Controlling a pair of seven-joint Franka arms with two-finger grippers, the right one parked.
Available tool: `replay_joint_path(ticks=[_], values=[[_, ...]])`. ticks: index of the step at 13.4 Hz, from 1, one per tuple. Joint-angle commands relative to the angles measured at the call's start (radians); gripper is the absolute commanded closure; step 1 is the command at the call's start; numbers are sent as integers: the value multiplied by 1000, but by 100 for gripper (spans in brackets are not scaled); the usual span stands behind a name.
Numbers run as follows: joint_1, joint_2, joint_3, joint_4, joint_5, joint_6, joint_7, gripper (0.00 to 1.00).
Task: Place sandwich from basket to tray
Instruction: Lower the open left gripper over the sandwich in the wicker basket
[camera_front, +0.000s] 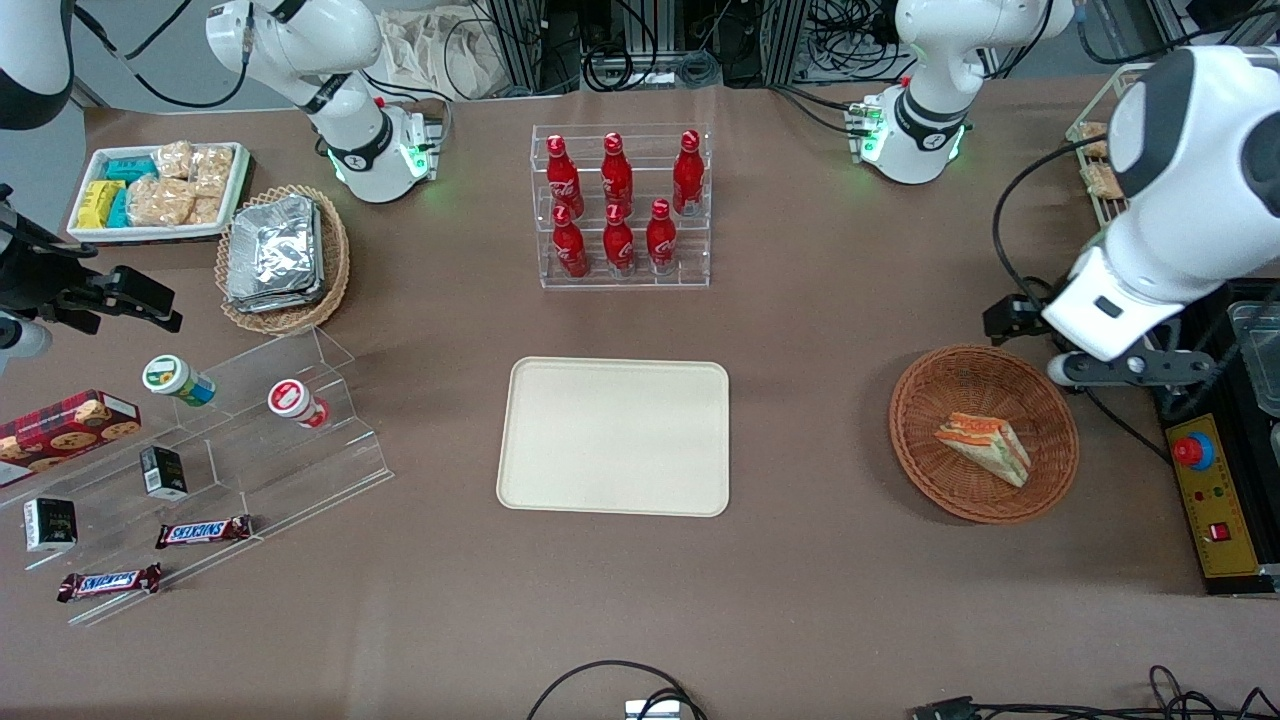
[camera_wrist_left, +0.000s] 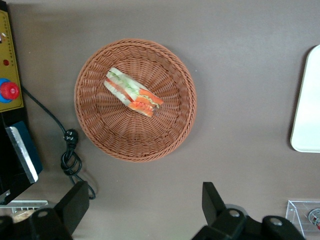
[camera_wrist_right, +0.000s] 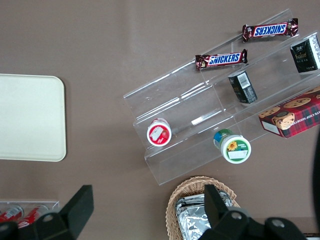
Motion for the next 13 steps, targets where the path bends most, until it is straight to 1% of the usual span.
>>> replay_joint_path(ticks=[1, 4, 6, 8, 10, 11, 13], values=[[4, 84, -12, 125, 14, -70, 1, 0], [6, 106, -10, 131, 18, -58, -35, 0], [10, 126, -7, 116, 45, -42, -107, 0], [41, 118, -7, 52, 30, 25, -242, 0], [62, 95, -9, -46, 8, 146, -447, 0], [66, 92, -7, -92, 8, 203, -570, 0], [72, 100, -7, -154, 11, 286, -725, 0]])
